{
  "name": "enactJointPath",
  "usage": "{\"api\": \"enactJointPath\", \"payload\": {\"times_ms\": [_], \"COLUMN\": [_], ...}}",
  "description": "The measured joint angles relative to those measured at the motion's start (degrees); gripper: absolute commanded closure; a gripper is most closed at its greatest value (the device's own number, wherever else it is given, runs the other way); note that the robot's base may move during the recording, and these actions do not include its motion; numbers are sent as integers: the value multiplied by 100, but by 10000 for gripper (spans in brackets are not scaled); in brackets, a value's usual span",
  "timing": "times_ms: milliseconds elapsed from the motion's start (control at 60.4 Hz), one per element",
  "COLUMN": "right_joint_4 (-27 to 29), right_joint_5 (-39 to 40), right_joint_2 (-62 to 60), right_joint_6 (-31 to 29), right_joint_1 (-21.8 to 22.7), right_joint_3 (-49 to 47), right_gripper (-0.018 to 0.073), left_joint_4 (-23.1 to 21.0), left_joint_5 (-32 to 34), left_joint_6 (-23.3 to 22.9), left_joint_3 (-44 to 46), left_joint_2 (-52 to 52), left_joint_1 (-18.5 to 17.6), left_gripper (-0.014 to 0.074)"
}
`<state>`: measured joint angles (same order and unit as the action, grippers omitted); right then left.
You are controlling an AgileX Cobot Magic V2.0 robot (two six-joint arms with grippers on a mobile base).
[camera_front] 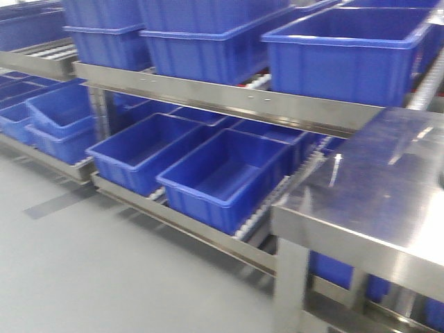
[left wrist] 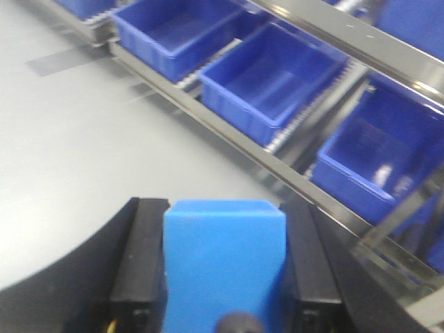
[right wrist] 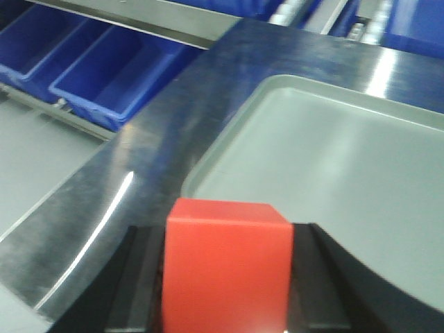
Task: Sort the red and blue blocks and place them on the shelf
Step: 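Drive the base away from the table along the bin racks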
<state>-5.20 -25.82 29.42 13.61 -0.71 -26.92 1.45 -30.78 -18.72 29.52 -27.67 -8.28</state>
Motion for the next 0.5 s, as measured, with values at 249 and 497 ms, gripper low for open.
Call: {"api": "enactJointPath", "payload": {"times_ms": [249, 497], "right_joint_4": [0, 0], "right_joint_5": [0, 0], "right_joint_2": [0, 0], "right_joint_6": [0, 0], "right_joint_1": [0, 0], "right_joint_3": [0, 0], "right_gripper": [501, 501], "left_joint_4": [0, 0], "left_joint_5": [0, 0], "left_joint_6": [0, 0], "left_joint_3": [0, 0], "left_joint_2": [0, 0], "left_joint_1": [0, 0], "left_gripper": [470, 470]}}
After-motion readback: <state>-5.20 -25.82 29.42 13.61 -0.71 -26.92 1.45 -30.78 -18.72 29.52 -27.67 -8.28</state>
